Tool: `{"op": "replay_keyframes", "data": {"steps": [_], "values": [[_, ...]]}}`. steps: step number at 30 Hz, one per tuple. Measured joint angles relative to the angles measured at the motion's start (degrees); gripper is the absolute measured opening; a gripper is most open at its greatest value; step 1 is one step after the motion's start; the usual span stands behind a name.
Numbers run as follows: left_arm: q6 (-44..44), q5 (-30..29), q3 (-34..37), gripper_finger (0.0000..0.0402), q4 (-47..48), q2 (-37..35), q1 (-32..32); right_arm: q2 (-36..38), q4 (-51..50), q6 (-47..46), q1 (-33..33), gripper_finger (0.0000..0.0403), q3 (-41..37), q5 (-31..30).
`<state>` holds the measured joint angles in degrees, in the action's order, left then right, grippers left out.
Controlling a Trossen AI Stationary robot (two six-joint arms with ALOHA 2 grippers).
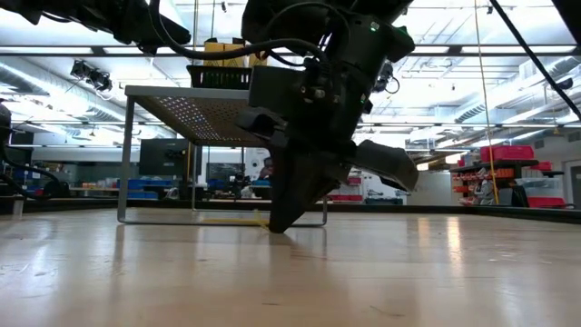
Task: Pick & Place Office Desk Supplies
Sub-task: Put the yellow rubber band into the green basket
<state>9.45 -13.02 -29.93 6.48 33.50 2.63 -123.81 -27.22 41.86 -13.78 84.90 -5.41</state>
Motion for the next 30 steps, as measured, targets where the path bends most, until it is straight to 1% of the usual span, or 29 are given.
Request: {"op": "replay_keyframes", "data": {"steps": [5,8,13,17,25,30], "values": [[0.1,0.0,0.0,0.0084,0.0,0.0,0.0,-0.1,0.0,0.2,-2.5,0.0003,0.0,-7.8],[0.1,0.0,0.0,0.0084,0.0,0.0,0.0,-0.1,0.0,0.9,-3.3,0.0002,-0.1,-9.0],[0.0,0.0,0.0,0.0084,0.0,0.0,0.0,0.2,-2.3,0.8,-4.0,0.0002,-0.1,-9.3],[0.0,0.0,0.0,0.0084,0.0,0.0,0.0,1.4,-8.2,-1.5,-5.3,0.0001,-0.1,-9.1],[0.0,-0.2,0.0,0.0084,0.0,0.0,0.0,6.2,-19.1,-10.7,-9.2,0.0001,-0.2,-5.0],[-0.1,-0.5,0.0,0.0084,0.0,0.0,0.0,11.2,-23.5,-17.9,-12.4,0.0,-0.1,-4.6]]}}
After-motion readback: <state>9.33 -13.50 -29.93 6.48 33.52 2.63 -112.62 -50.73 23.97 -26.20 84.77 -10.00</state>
